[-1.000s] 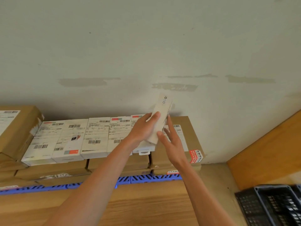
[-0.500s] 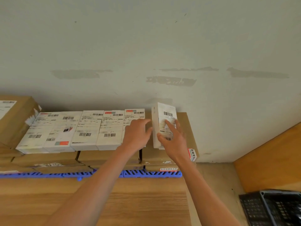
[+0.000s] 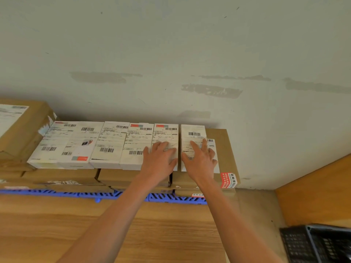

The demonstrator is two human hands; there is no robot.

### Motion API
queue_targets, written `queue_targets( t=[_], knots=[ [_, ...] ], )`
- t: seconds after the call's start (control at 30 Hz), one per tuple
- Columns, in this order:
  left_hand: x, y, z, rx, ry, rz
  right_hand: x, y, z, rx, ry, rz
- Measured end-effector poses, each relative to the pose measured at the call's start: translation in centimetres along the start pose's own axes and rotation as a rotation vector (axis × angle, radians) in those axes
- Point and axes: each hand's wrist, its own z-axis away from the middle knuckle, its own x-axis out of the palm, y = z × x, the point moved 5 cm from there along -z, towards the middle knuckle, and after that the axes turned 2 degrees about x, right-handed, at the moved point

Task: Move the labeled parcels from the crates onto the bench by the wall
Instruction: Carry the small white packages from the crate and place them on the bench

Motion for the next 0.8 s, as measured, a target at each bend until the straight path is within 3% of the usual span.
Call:
queue_targets(
  t=[0.33, 0.5, 0.63, 0.8],
  knots=[
    [-0.5, -1.1, -0.4, 0.097, 0.004, 0.023, -0.1, -1.4, 0.8, -0.013, -0.019, 0.078],
    [-1.8, 0.4, -1.4, 0.175, -0.009, 0.067, -3.0, 0.5, 3.3, 0.029, 0.061, -0.006],
    [-2.3, 6.0, -1.3, 0.318, -0.04, 0.022, -6.9, 4.8, 7.0, 0.097, 0.129, -0.004],
    [-1.0, 17.8, 2.0, 0.518, -0.049, 0.014, -12.0, 13.6, 14.1, 0.218, 0.199, -0.116]
  ],
)
